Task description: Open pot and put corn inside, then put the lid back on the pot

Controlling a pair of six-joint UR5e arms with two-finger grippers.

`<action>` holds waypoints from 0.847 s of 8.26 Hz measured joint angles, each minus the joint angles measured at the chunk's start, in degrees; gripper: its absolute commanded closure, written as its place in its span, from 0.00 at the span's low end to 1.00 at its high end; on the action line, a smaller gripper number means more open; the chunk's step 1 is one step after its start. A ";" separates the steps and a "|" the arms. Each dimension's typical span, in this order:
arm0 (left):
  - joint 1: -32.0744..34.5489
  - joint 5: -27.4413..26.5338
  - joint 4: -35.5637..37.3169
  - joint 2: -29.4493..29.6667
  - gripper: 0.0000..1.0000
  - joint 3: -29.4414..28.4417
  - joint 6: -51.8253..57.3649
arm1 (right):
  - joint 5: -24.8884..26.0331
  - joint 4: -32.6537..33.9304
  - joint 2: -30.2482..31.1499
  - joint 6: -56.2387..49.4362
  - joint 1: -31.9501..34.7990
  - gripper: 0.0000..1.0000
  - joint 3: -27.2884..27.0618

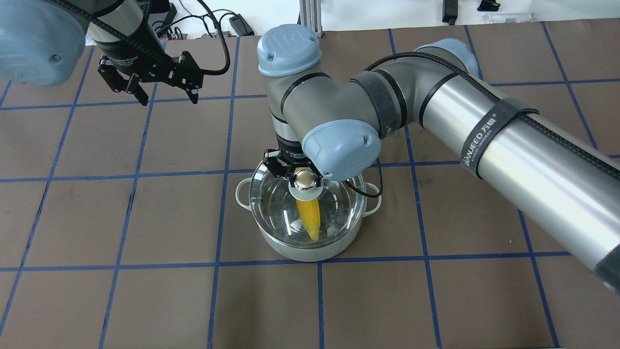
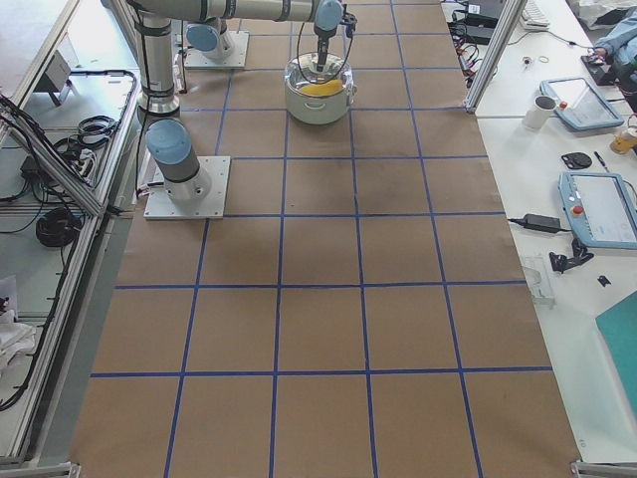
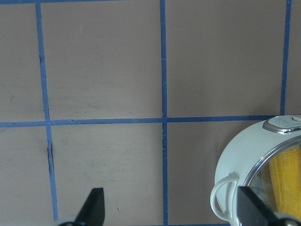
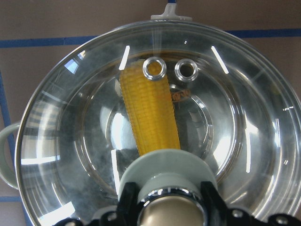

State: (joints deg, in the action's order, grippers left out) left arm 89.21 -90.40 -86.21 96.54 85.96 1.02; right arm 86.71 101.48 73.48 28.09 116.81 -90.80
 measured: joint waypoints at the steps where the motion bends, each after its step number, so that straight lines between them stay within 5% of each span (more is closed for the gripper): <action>1: 0.00 -0.07 0.00 0.01 0.00 0.00 -0.02 | -0.10 0.05 -0.05 -0.06 0.00 0.55 0.00; 2: 0.00 -0.42 0.03 0.09 0.00 0.00 -0.11 | -0.25 0.09 -0.11 -0.33 0.00 0.39 0.00; 3: 0.00 -0.80 0.06 0.23 0.00 0.00 -0.26 | -0.32 0.08 -0.14 -0.66 0.00 0.09 0.00; 4: 0.00 -1.58 0.07 0.32 0.00 0.00 -0.37 | -0.25 0.06 -0.15 -1.30 0.00 0.00 0.00; 7: 0.00 -2.99 0.08 0.39 0.00 0.00 -0.49 | 0.13 -0.16 0.06 -2.20 -0.08 0.00 0.01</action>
State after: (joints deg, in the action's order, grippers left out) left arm 89.21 -93.39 -86.13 96.94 85.96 0.52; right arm 86.84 101.32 73.54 25.89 116.73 -90.79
